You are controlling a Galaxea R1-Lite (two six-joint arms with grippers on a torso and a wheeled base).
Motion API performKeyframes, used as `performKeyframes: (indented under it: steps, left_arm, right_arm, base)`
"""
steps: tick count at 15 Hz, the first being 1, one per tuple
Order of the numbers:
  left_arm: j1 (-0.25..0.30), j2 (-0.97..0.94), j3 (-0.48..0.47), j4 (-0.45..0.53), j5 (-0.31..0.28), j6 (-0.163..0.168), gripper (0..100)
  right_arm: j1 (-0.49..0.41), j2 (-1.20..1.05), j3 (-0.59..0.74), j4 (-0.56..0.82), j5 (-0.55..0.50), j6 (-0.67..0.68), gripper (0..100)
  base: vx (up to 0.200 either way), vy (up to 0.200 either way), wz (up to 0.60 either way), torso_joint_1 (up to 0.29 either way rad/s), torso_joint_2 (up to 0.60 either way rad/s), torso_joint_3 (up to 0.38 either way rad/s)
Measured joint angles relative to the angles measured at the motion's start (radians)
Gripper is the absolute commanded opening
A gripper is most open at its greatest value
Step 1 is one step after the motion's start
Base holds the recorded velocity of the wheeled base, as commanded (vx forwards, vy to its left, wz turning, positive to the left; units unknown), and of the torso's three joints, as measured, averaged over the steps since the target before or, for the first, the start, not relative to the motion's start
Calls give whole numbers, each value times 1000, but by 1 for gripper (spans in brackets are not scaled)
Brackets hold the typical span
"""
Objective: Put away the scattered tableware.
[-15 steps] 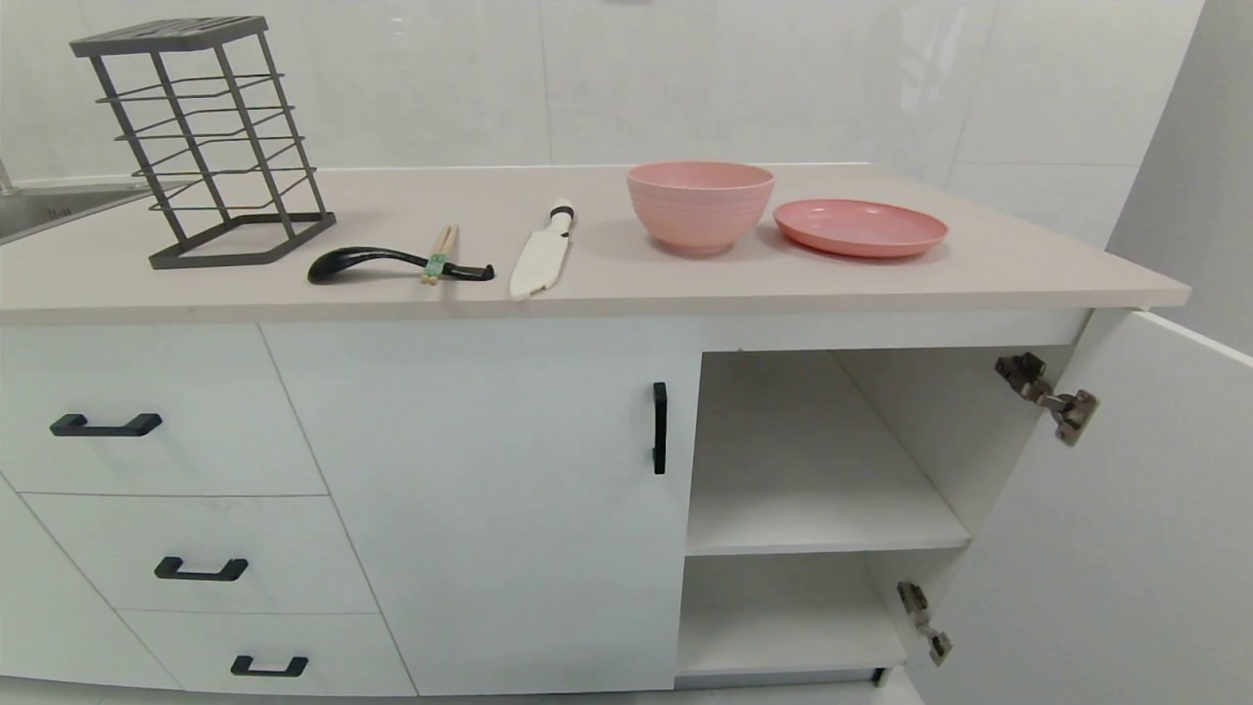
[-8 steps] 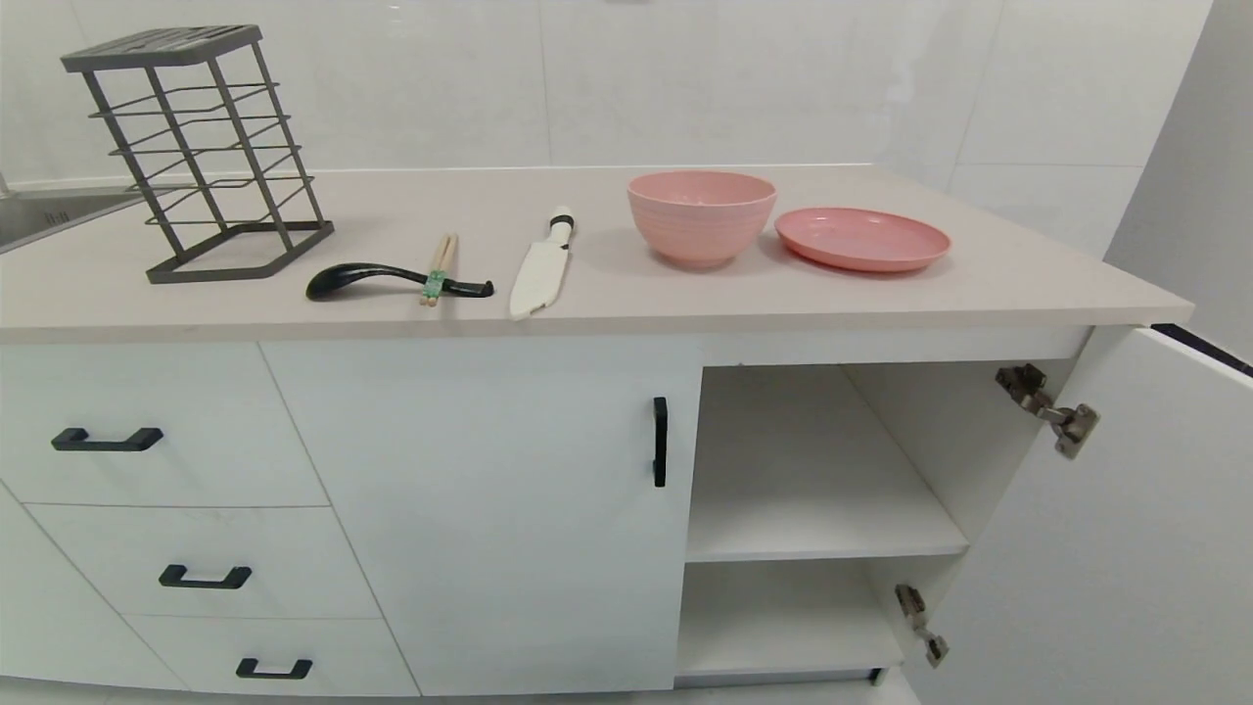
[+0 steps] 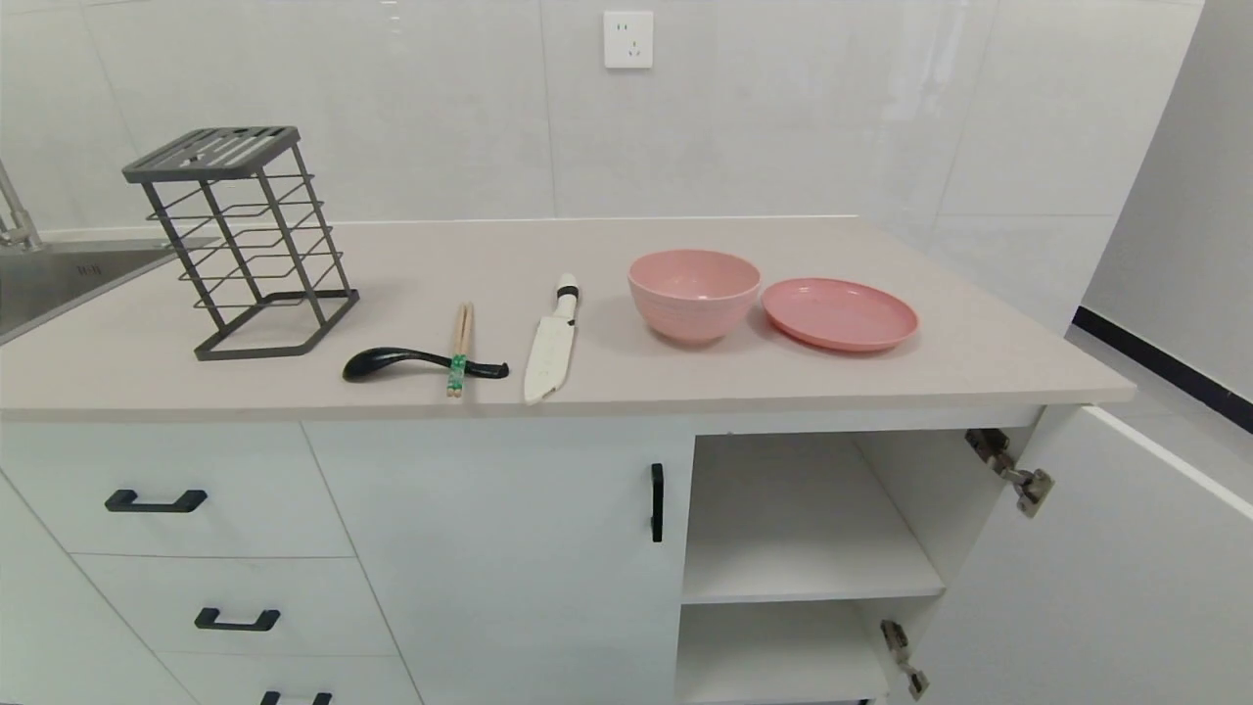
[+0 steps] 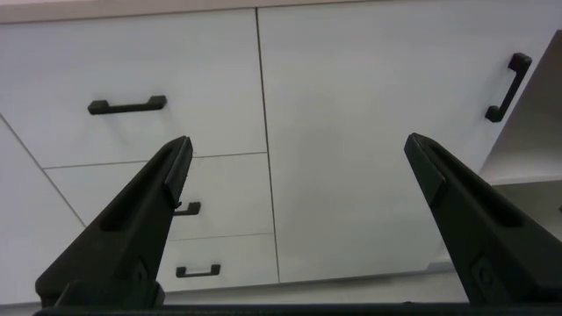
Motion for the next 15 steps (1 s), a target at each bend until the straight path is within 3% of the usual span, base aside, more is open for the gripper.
performKeyframes:
  steps: [5, 15]
  left_arm:
    - [0, 0, 0, 0, 0, 0, 100]
    - [0, 0, 0, 0, 0, 0, 100]
  right_arm:
    - [0, 0, 0, 1, 0, 0, 100]
    - [0, 0, 0, 0, 0, 0, 100]
  base:
    - [0, 0, 0, 97, -238, -141]
    - [0, 0, 0, 182, -402, -227]
